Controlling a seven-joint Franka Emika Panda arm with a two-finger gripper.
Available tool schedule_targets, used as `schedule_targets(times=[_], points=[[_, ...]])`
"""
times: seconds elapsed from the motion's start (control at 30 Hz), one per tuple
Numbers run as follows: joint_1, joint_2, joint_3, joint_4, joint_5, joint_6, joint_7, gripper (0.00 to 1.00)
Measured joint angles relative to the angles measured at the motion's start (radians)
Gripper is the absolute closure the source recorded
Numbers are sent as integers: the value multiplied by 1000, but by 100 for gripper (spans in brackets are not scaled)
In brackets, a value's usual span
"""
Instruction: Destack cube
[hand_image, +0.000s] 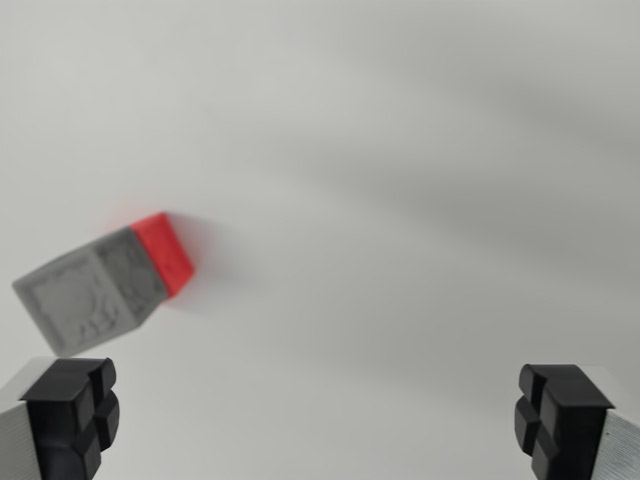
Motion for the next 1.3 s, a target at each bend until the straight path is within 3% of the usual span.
schedule_targets(times=[0.8,1.3], points=[[80,-24,64,-146,-3,106,-119,0],[141,-16,115,-219,-12,178,-188,0]])
